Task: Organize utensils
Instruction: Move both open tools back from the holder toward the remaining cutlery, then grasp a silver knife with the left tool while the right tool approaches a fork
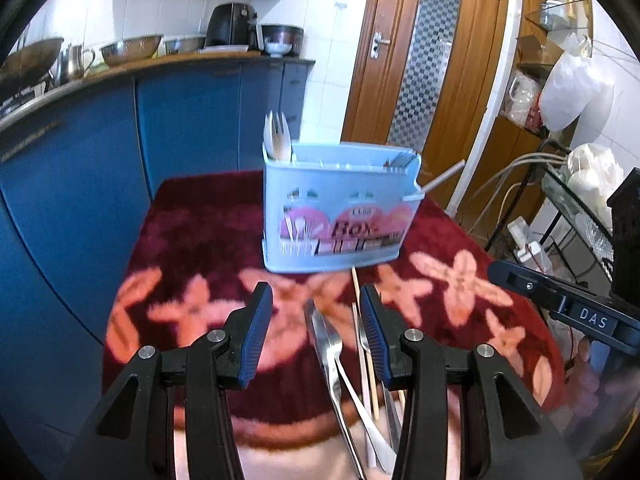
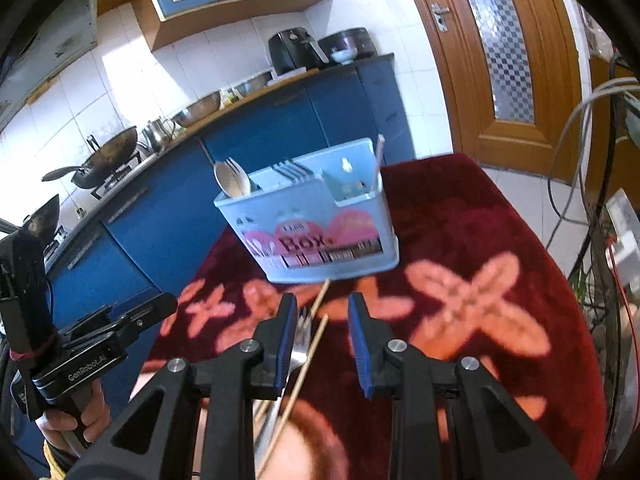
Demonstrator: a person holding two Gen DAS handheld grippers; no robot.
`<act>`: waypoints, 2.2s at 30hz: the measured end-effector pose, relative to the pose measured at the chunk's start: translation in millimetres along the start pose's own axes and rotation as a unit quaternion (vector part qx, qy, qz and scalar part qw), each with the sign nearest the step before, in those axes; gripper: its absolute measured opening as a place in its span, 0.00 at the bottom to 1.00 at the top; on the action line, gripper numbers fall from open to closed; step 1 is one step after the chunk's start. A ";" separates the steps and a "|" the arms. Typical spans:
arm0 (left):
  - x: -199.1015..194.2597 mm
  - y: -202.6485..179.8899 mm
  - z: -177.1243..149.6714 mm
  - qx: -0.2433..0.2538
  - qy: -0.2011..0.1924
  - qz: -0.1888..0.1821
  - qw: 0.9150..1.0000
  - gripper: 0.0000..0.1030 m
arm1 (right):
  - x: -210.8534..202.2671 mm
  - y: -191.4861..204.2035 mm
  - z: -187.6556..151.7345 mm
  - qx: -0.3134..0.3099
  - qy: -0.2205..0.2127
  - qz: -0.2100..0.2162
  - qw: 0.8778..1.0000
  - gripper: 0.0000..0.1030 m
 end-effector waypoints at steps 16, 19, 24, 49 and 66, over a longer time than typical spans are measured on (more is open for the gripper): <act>56.7 -6.2 -41.1 0.011 0.089 0.024 0.996 0.45 | 19.5 -28.8 -37.3 0.041 0.042 0.000 0.998 0.28; 66.4 -5.3 -47.0 0.009 0.103 0.025 0.994 0.45 | 22.2 -32.5 -40.8 0.047 0.047 0.002 0.998 0.28; 78.5 -5.3 -53.8 0.010 0.117 0.032 0.993 0.45 | 24.8 -37.2 -45.5 0.055 0.053 0.006 0.997 0.28; 83.2 23.3 -65.2 -0.043 0.136 0.036 0.989 0.39 | 27.9 -34.0 -50.0 0.058 0.058 0.009 0.997 0.28; 97.6 24.2 -44.6 -0.085 0.140 -0.053 0.985 0.00 | 49.4 -18.7 -55.2 0.040 0.093 0.008 0.995 0.28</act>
Point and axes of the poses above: each gripper's, at about its wrist camera, not at the fingertips, and x roughly the way its jaws point, y to its left, z to its top, the point moved 8 cm from there along x, roughly the way its jaws point, and after that the axes turned 4 degrees about y, right-handed, at the moved point
